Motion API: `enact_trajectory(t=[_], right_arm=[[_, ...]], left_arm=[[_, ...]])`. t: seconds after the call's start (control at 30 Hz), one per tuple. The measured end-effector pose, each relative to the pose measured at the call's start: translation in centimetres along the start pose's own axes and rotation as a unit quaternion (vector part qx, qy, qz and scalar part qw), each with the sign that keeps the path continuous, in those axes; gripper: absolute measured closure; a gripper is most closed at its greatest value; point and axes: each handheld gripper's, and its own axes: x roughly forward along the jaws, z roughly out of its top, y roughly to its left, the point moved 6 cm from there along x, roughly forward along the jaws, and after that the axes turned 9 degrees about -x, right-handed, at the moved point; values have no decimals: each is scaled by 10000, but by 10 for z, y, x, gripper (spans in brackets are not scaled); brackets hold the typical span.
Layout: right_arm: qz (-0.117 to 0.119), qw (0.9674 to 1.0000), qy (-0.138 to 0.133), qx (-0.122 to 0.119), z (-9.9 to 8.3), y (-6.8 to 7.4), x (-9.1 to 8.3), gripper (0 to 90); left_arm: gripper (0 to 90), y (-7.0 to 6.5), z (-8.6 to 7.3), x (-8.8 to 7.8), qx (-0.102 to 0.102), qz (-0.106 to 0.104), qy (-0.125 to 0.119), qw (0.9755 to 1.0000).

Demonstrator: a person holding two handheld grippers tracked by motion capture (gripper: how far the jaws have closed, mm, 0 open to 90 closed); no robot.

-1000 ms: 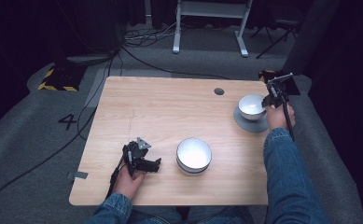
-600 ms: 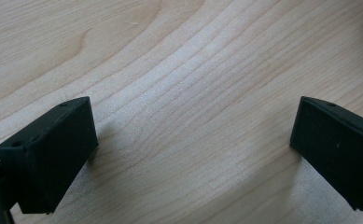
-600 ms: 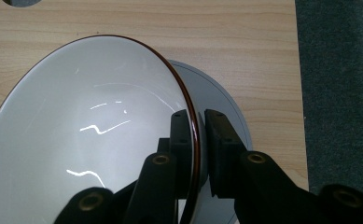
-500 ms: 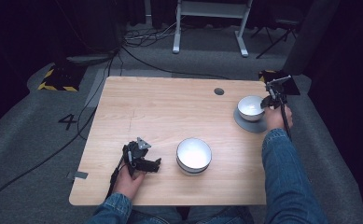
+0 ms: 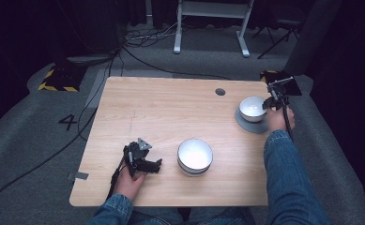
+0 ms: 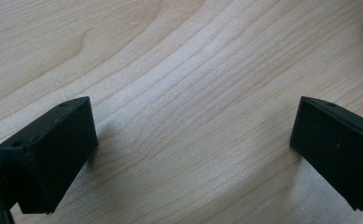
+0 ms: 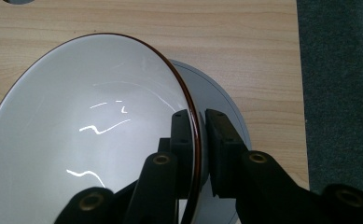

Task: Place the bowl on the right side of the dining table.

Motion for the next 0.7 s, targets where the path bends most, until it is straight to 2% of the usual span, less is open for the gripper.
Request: enact_trajectory(t=[0.07, 0.17, 0.27, 0.43, 0.5, 0.7], right_arm=[[29, 10000, -8, 30, -1, -2, 0, 808], [45, 10000, 3, 77, -3, -5, 1, 690], [-74, 9999, 47, 96, -6, -9, 0, 652], [-168, 9997, -176, 65, -4, -13, -11, 571], [-221, 9995, -245, 21, -2, -13, -16, 562], [-190, 9989, -407, -153, 2, -6, -33, 558]], left_arm=[[5, 0, 0, 0, 4, 2, -2, 10000], [5, 0, 0, 0, 3, 3, -2, 10000], [5, 0, 0, 0, 3, 3, -2, 10000], [5, 0, 0, 0, 2, 3, -3, 10000], [5, 0, 0, 0, 2, 1, -1, 10000], [5, 0, 0, 0, 0, 1, -4, 10000]])
